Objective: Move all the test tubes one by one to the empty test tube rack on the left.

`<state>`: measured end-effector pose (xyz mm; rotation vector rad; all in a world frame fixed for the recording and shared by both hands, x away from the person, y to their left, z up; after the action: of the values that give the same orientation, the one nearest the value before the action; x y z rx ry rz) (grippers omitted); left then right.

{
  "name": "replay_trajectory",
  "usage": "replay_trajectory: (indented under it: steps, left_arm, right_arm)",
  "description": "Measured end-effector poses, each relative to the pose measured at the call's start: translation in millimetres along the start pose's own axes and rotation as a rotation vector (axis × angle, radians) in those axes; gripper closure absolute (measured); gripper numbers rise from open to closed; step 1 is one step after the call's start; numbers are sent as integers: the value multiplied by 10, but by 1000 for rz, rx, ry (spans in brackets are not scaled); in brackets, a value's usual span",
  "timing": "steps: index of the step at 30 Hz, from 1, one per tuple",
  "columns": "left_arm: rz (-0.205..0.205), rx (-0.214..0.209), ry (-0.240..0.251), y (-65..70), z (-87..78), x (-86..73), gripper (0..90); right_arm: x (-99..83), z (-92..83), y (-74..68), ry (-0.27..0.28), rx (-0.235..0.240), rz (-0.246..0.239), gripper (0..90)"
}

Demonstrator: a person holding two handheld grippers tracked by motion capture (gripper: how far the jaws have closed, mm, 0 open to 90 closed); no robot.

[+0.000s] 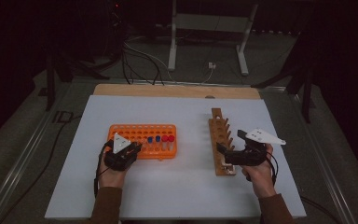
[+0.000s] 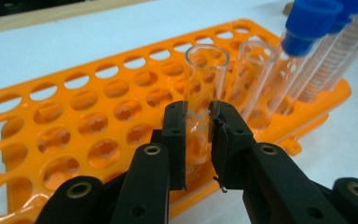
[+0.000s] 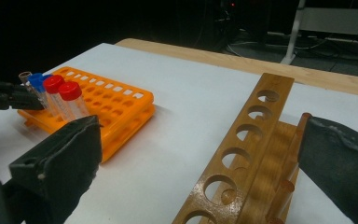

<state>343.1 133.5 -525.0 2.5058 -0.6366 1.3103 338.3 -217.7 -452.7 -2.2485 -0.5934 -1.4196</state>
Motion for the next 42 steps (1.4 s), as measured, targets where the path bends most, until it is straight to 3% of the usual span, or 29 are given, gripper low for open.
replay_trajectory:
  steps: [9,14,21,25,29,34,37,42]
  left_arm:
    - [-3,-2,-7,0,-14,-22,761]
    - [-14,13,-2,-8,-60,-15,658]
    - [-73,-22,100,-38,-247,85,527]
    - [-79,-43,198,-41,-402,175,412]
    - [-68,-50,251,-45,-535,215,355]
    - [-65,-36,297,-74,-677,249,254]
    - [-70,-19,306,-115,-731,253,180]
    - [-71,-3,309,-156,-781,242,136]
  right_arm:
    - [-18,5,7,-2,0,2,2]
    - [-12,-11,24,8,0,1,2]
    - [-25,-26,34,16,1,1,1]
    - [-31,-34,37,26,2,-2,2]
    - [-52,-32,40,30,-3,-21,1]
    - [-86,-36,41,43,6,-29,2]
    - [-109,-55,37,51,9,-39,2]
    - [-141,-92,53,69,9,-45,1]
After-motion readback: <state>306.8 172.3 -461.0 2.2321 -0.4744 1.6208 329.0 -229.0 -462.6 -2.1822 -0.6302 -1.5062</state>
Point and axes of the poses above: each handheld gripper's, and its own axes: z roughly forward along the jaws, x roughly out of its top, y roughly to its right, the point moved 6 cm from there along z, roughly forward along the jaws
